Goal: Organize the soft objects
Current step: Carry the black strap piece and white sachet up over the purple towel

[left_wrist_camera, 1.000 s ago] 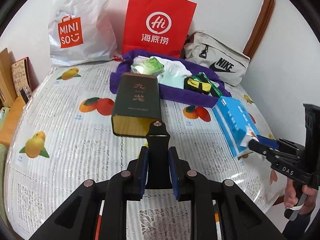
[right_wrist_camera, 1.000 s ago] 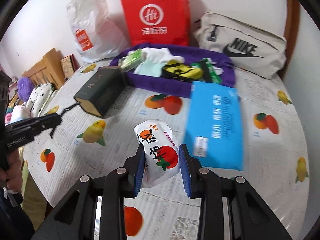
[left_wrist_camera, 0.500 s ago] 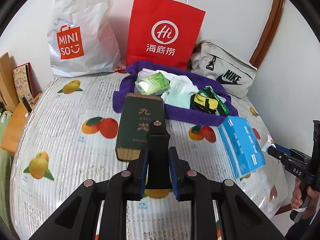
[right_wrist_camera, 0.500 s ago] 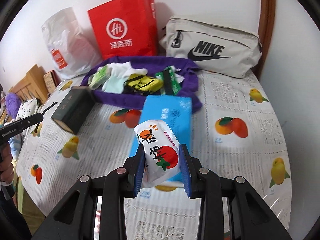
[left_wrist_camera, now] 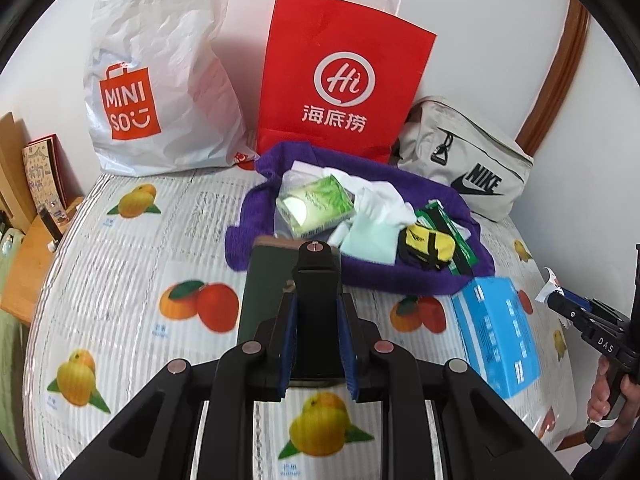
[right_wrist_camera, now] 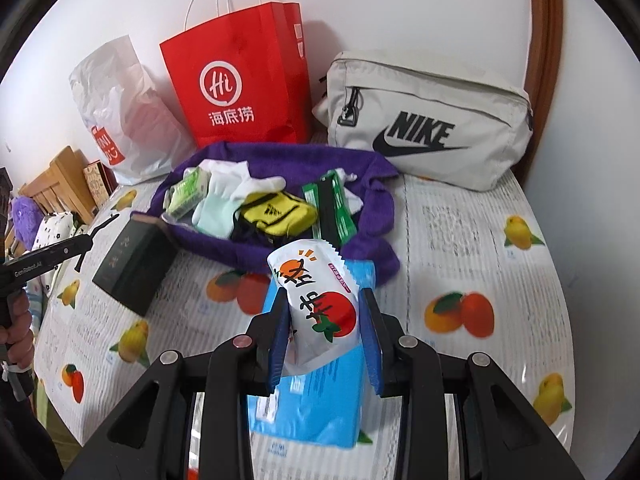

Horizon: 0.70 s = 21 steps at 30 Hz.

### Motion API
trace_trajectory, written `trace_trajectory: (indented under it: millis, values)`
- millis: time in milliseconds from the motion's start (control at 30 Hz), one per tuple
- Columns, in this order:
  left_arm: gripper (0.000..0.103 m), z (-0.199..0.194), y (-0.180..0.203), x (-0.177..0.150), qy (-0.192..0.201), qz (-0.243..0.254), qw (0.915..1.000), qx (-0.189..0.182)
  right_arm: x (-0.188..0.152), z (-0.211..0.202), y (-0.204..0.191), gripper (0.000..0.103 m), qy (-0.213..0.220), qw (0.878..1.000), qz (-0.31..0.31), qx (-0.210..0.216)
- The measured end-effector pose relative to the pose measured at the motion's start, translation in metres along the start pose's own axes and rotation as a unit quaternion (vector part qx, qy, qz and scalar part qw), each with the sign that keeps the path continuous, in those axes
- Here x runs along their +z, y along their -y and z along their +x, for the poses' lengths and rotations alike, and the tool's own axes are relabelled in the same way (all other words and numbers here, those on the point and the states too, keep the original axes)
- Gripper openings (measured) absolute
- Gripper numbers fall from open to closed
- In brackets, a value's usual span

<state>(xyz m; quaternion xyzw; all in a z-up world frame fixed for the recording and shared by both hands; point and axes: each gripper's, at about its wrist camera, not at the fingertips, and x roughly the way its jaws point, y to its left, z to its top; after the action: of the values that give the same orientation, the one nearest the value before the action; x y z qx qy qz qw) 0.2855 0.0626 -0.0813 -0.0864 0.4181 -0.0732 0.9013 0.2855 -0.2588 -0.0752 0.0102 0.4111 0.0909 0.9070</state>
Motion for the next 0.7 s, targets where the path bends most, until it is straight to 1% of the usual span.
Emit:
trace_trajectory:
  millis: [400, 567, 633, 700]
  values:
    - [0.020, 0.036, 0.006, 0.035, -0.011, 0.005, 0.9999, -0.005, 0.038, 0.037, 0.003, 0.033, -0.002, 1.000, 0.008, 0.013]
    - [0.020, 0.047, 0.008, 0.051, -0.011, 0.007, 0.9999, -0.006, 0.053, 0.056, 0.006, 0.033, -0.010, 1.000, 0.007, 0.002]
    - [0.020, 0.052, 0.009, 0.057, -0.011, 0.009, 0.9999, -0.008, 0.059, 0.064, 0.006, 0.033, -0.012, 1.000, 0.008, 0.008]
    - [0.020, 0.057, 0.010, 0.062, -0.012, 0.010, 0.9998, -0.008, 0.064, 0.072, 0.007, 0.033, -0.015, 1.000, 0.009, 0.006]
